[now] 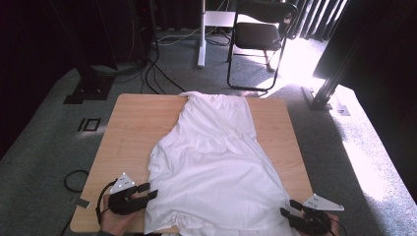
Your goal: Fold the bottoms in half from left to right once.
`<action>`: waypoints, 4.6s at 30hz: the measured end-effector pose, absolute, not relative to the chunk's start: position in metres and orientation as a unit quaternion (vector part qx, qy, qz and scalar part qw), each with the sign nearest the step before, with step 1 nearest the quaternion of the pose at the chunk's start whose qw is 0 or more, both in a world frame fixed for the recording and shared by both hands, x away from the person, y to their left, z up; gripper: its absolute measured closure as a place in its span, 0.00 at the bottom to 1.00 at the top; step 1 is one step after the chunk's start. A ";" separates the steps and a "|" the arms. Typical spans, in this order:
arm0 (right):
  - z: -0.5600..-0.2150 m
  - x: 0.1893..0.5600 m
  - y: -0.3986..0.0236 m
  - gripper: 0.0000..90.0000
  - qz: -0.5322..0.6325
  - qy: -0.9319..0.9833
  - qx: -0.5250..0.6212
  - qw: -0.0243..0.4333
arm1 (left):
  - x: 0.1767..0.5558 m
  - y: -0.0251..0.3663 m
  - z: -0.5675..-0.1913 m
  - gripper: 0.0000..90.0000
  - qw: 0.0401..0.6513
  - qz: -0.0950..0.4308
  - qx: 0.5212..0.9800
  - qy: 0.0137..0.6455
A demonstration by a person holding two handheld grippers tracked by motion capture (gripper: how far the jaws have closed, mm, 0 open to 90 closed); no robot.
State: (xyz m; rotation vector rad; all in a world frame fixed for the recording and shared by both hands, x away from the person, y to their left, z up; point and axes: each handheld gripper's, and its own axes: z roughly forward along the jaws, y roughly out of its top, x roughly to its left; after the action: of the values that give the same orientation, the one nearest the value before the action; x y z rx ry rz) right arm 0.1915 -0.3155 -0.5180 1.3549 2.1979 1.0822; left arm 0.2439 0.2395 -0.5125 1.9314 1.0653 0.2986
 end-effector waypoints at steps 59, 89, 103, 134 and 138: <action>-0.507 0.334 -0.290 0.53 0.443 0.764 0.432 0.182 | 0.390 0.233 -0.512 0.44 0.406 0.172 0.750 0.493; -0.550 0.418 -0.270 0.99 0.346 0.754 0.538 0.148 | 0.378 0.233 -0.547 0.97 0.370 0.125 0.778 0.492; -0.555 0.295 -0.276 0.97 0.369 0.761 0.523 0.103 | 0.285 0.255 -0.547 0.88 0.375 0.093 0.800 0.460; -0.493 0.421 -0.217 0.99 0.394 0.745 0.487 0.228 | 0.394 0.198 -0.541 1.00 0.331 0.127 0.817 0.455; -0.521 0.432 -0.242 0.99 0.388 0.737 0.526 0.173 | 0.394 0.200 -0.542 1.00 0.335 0.124 0.814 0.458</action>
State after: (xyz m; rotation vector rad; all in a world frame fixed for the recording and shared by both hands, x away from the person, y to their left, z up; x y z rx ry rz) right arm 0.4319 -0.2421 -0.5208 1.4906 2.0908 1.0997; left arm 0.3941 0.1996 -0.5422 2.1229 1.1951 0.3237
